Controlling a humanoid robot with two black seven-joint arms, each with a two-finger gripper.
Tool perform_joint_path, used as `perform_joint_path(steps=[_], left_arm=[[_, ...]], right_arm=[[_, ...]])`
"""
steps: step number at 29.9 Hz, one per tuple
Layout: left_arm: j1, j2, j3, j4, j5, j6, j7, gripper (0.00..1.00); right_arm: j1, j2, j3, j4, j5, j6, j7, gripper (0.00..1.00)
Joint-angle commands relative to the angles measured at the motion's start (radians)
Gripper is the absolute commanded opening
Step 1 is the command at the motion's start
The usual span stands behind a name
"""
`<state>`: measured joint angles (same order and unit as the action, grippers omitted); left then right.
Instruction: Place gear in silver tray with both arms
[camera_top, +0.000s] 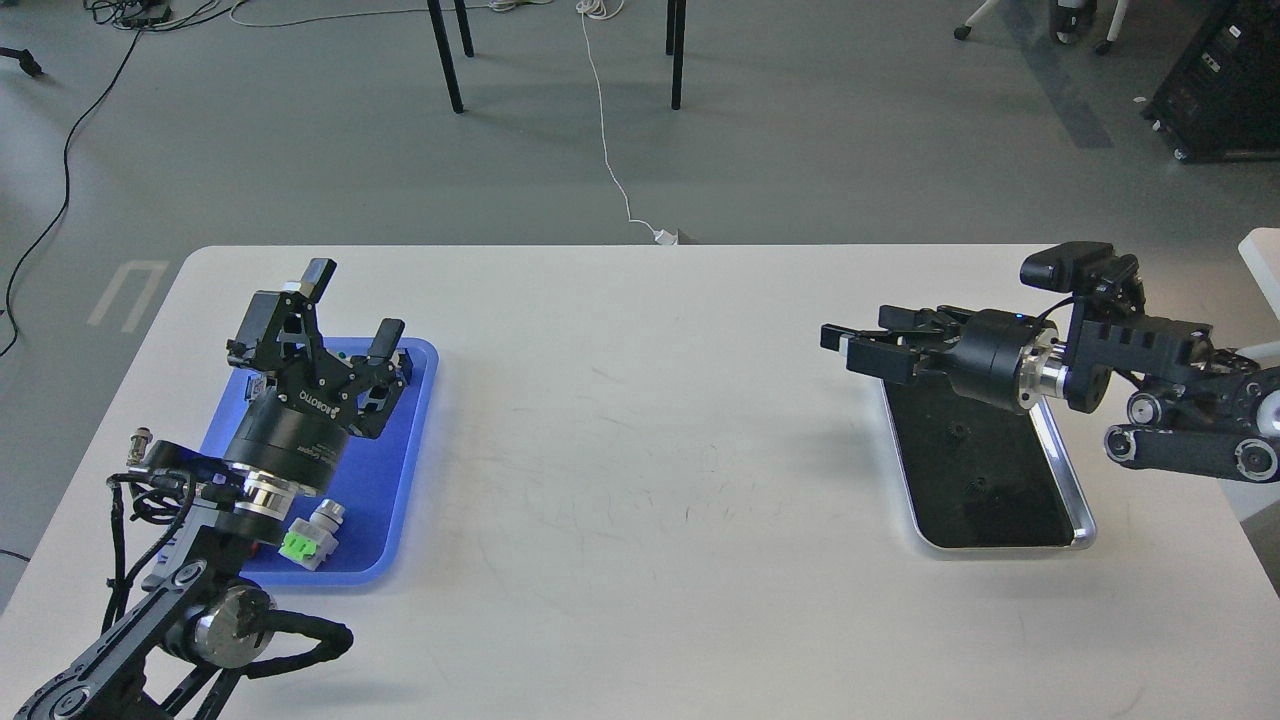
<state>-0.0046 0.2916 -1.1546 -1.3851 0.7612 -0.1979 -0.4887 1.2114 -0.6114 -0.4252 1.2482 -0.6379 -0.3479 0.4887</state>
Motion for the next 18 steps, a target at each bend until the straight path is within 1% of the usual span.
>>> perform_joint_path(steps=[1, 4, 7, 11, 15, 18], left_arm=[[0.006, -0.002, 0.001, 0.001, 0.003, 0.002, 0.0, 0.98], [0.009, -0.002, 0.001, 0.006, 0.004, 0.003, 0.0, 0.98], [0.011, -0.003, 0.003, 0.008, 0.004, 0.005, 0.0, 0.98], [0.012, -0.006, 0.003, 0.011, 0.003, 0.002, 0.0, 0.98], [0.012, -0.045, 0.001, 0.011, 0.001, 0.002, 0.041, 0.98], [0.012, -0.052, 0.003, 0.011, 0.004, 0.0, 0.053, 0.98]], right_arm=[[-0.183, 0.056, 0.308, 0.005, 0.182, 0.0, 0.0, 0.96], [-0.327, 0.117, 0.498, 0.004, 0.331, 0.0, 0.0, 0.97], [-0.417, 0.133, 0.607, 0.005, 0.423, 0.003, 0.0, 0.99], [-0.49, 0.136, 0.66, 0.005, 0.463, 0.023, 0.0, 0.99], [-0.53, 0.137, 0.71, 0.005, 0.526, 0.128, 0.0, 0.99], [-0.55, 0.137, 0.724, 0.007, 0.527, 0.15, 0.0, 0.99]])
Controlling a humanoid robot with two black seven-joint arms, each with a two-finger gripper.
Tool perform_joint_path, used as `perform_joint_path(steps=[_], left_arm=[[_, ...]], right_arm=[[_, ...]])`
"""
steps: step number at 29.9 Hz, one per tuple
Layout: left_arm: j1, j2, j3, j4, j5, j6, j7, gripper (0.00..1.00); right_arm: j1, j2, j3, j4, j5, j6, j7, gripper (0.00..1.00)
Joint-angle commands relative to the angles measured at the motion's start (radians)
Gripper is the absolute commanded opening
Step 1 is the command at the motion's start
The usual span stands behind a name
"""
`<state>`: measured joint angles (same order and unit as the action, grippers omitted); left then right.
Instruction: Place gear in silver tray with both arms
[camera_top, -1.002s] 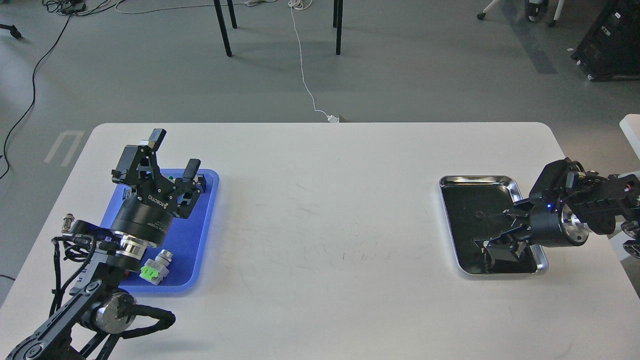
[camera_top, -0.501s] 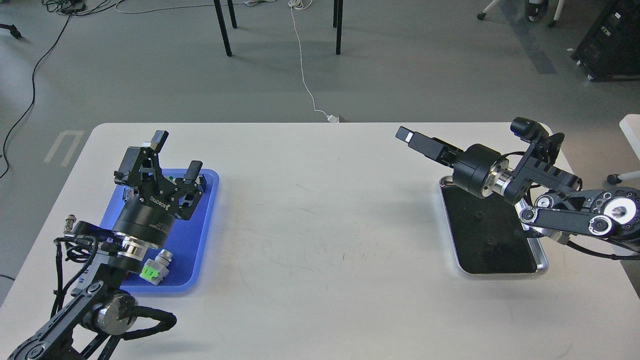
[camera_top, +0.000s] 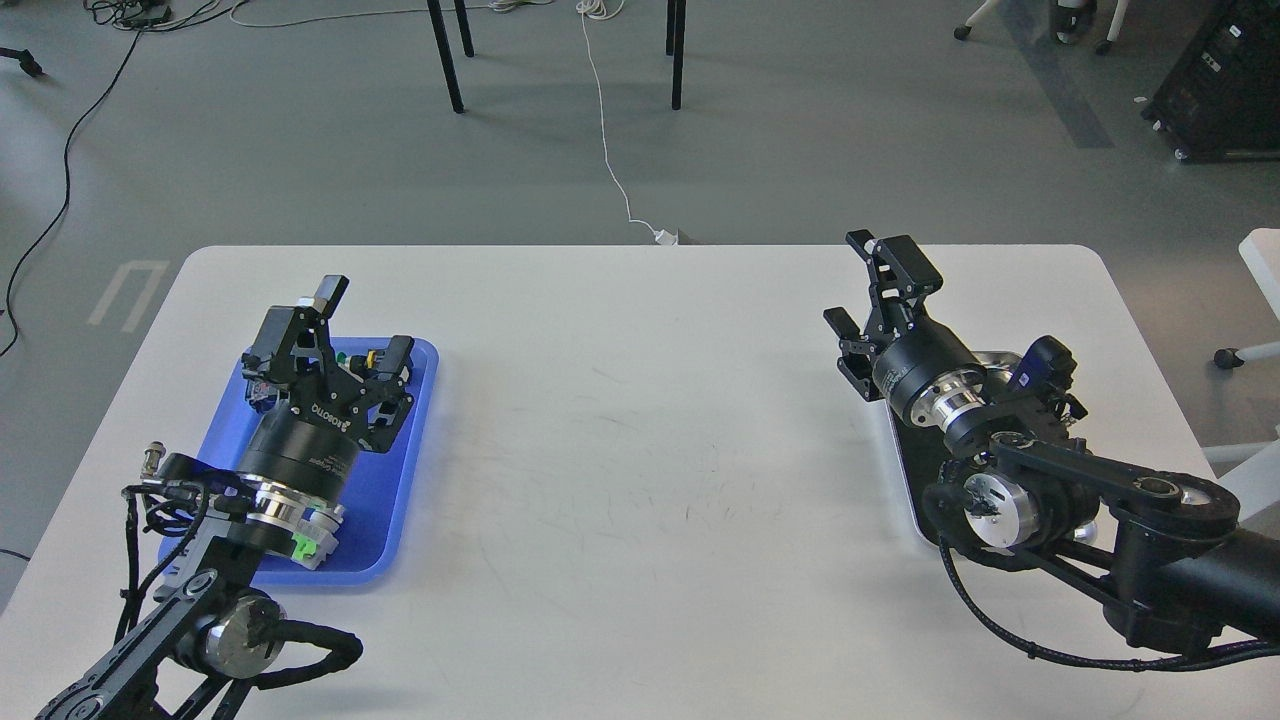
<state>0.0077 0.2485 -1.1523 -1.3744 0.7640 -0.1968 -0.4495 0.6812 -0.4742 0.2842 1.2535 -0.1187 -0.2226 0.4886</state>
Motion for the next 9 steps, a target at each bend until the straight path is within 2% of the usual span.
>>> perform_joint_path(steps=[1, 4, 9], left_arm=[[0.0, -0.011, 0.0, 0.0, 0.001, -0.001, 0.023, 0.98], [0.0, -0.026, -0.001, 0.0, 0.0, 0.0, 0.077, 0.98], [0.0, -0.038, -0.001, 0.001, -0.003, 0.0, 0.081, 0.98]], right_arm=[[-0.022, 0.003, 0.015, 0.001, 0.005, 0.025, 0.0, 0.99], [-0.022, 0.02, 0.015, 0.003, -0.002, 0.025, 0.0, 0.99], [-0.022, 0.039, 0.018, 0.024, -0.003, 0.025, 0.0, 0.99]])
